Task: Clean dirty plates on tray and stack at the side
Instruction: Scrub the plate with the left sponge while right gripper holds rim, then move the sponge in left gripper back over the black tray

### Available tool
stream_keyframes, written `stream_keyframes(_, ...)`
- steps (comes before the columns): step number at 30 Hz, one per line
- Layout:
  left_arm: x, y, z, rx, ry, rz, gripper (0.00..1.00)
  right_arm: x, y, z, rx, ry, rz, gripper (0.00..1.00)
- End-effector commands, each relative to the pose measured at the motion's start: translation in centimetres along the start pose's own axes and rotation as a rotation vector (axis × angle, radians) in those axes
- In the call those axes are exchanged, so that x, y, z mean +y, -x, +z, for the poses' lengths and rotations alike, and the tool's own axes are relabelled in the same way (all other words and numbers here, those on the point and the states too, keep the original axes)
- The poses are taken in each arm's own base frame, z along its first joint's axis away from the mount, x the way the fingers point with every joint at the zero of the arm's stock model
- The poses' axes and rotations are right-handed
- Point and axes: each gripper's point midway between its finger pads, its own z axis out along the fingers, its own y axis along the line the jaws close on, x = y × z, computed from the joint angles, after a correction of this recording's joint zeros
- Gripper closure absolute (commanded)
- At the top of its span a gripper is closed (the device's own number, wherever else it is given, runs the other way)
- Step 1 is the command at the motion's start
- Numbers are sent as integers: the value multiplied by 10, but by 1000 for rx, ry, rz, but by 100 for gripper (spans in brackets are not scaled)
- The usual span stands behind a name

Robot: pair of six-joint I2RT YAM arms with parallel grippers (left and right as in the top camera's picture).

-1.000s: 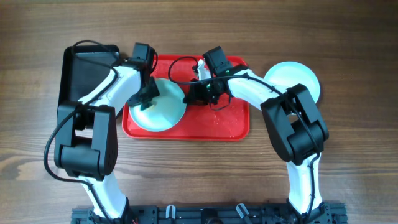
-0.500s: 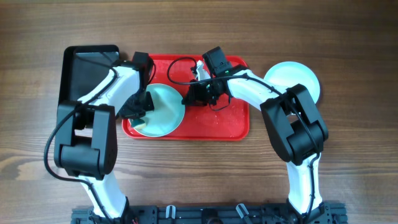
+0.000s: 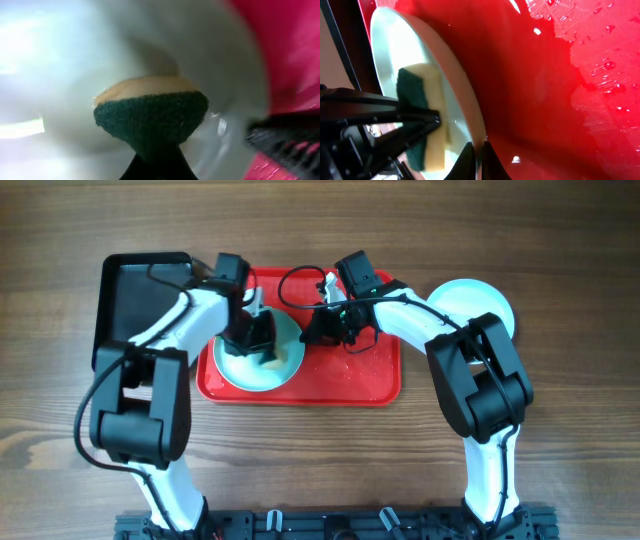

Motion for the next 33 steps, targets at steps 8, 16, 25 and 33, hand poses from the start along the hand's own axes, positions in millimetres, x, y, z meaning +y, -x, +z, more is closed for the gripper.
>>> stream_keyframes(8, 8, 12, 29, -177, 290, -111, 96, -22, -6, 13, 4, -80, 24, 96)
stream_keyframes(16, 47, 58, -15, -332, 395, -244, 96, -23, -6, 13, 6, -80, 25, 96)
stream_keyframes(25, 94, 97, -102, -392, 438, -346, 96, -27, -5, 12, -3, -103, 40, 96)
stream_keyframes(33, 127, 81, -141, -277, 493, -329, 96, -34, 1, 11, -37, -149, 62, 89)
